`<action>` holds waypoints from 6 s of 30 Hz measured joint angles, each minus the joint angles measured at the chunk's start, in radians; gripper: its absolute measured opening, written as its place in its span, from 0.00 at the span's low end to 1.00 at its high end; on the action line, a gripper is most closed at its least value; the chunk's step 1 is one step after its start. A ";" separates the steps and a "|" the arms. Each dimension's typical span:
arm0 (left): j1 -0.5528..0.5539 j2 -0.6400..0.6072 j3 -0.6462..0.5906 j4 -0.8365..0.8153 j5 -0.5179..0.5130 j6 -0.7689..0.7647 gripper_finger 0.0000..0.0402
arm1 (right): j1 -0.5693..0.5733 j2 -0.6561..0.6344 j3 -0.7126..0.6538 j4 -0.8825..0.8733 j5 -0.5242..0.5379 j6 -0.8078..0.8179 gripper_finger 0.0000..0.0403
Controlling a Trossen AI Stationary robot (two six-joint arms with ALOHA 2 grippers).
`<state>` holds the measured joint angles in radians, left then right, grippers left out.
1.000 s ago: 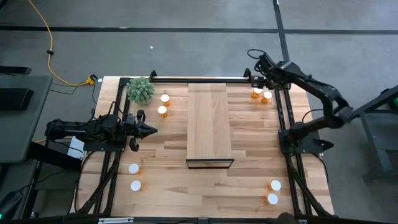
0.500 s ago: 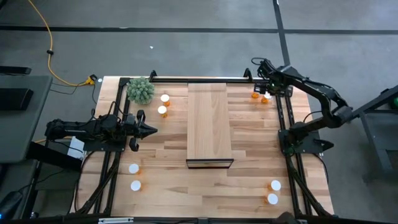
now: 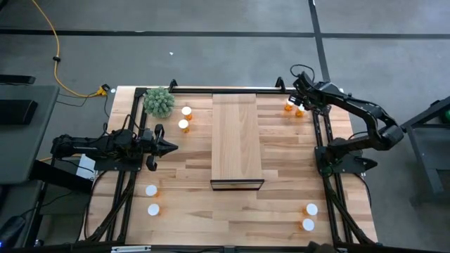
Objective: Pick and place medicine bottles onto shelf by color
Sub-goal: Put the orange pill bottle on the shelf
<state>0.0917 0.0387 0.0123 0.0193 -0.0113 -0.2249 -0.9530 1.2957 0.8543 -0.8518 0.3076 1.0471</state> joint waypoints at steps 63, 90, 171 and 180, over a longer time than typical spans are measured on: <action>0.000 0.000 0.000 0.000 0.000 0.000 0.01 | 0.015 0.068 -0.059 0.125 0.079 0.124 0.72; 0.000 0.000 0.000 0.000 0.000 0.000 0.01 | 0.015 0.164 -0.059 0.139 0.076 0.132 0.68; 0.000 0.000 0.000 0.000 0.000 0.000 0.01 | 0.508 0.546 0.949 -0.224 -0.074 -0.556 0.54; 0.000 0.000 0.000 0.000 0.000 0.000 0.01 | 0.509 0.546 0.949 -0.224 -0.110 -0.567 0.54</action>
<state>0.0921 0.0383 0.0124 0.0196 -0.0113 -0.2249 -0.4442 1.8412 1.8030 -1.0756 0.1973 0.4802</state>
